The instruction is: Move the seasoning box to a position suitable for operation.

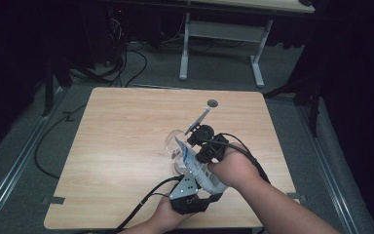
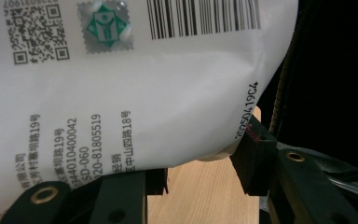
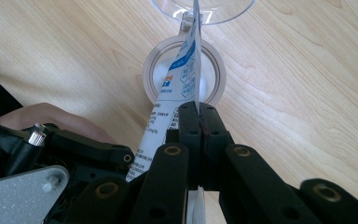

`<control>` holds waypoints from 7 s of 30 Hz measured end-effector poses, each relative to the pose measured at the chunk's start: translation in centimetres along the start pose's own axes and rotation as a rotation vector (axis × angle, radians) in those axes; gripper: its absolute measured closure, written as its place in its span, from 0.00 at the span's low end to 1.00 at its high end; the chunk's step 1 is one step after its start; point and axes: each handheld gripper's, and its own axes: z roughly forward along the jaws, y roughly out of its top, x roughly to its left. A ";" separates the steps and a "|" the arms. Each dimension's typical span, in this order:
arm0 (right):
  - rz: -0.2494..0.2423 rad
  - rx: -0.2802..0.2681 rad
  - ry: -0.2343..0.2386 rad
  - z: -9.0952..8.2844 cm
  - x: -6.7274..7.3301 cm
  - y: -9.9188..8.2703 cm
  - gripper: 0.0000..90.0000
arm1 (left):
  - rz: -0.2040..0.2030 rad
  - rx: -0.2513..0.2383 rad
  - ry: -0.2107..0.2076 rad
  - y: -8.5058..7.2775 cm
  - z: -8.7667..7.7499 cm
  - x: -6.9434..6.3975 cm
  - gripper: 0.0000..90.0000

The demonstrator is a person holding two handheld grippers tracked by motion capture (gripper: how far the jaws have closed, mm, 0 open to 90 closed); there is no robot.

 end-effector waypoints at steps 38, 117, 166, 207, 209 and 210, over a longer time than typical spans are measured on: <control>-0.005 0.004 -0.005 0.4 -0.3 0.3 1.00 | -0.016 0.009 -0.001 0.2 0.4 0.5 0.67; -0.015 -0.008 -0.012 0.0 -0.1 0.9 1.00 | -0.029 -0.028 0.013 0.9 0.2 0.3 0.67; -0.018 -0.015 -0.010 0.0 0.0 1.0 1.00 | -0.024 -0.036 0.017 1.1 0.2 0.2 0.66; -0.024 -0.018 0.005 0.1 0.2 0.5 1.00 | 0.000 -0.006 0.012 0.3 -0.3 -0.1 0.66; -0.023 -0.017 0.006 0.1 0.2 0.4 1.00 | 0.003 -0.004 0.009 0.1 -0.4 -0.1 0.66; -0.023 -0.017 0.006 0.1 0.2 0.4 1.00 | 0.003 -0.004 0.009 0.1 -0.4 -0.1 0.66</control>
